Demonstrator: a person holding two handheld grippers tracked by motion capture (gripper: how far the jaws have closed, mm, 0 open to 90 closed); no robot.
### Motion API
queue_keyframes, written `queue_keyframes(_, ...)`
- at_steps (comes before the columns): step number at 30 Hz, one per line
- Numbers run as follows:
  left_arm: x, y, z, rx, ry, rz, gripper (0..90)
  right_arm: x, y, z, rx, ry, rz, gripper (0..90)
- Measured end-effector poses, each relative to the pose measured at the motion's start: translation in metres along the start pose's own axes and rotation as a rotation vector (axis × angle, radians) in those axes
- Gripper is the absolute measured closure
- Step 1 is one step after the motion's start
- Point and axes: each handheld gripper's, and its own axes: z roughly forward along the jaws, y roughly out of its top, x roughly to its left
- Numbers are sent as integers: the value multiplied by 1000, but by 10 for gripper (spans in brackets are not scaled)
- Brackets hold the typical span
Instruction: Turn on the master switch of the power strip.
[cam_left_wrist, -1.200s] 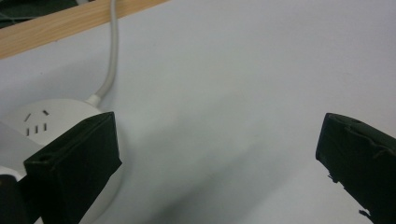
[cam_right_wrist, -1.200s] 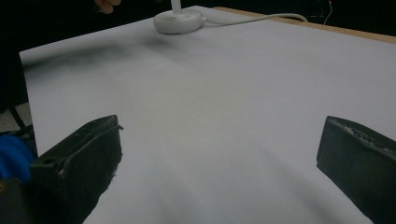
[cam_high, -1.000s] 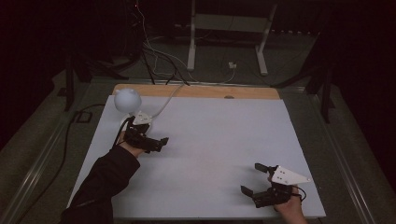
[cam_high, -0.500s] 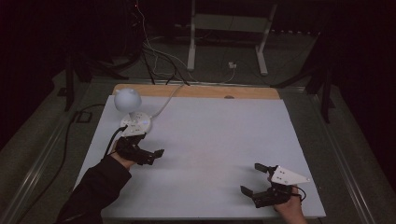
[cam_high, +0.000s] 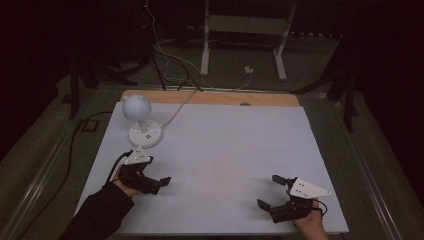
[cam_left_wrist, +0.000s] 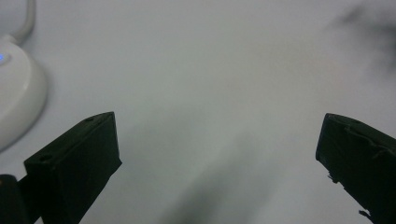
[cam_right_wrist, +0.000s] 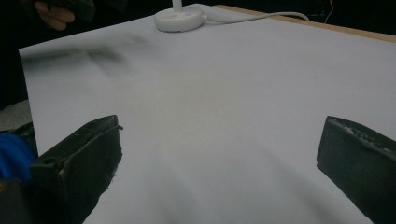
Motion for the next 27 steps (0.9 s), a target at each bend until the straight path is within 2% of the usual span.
queue_keyframes(4,-5,-9,-1,6,-13,19,2,0,0,0,1,-1,-1,0)
queue_keyframes(14,-12,-30,-5,5,-46,30,2,0,0,0,3,-1,-1,0)
queue_keyframes(27,-11,-58,-16,19,-27,37,2,0,-1,0,6,0,-4,0)
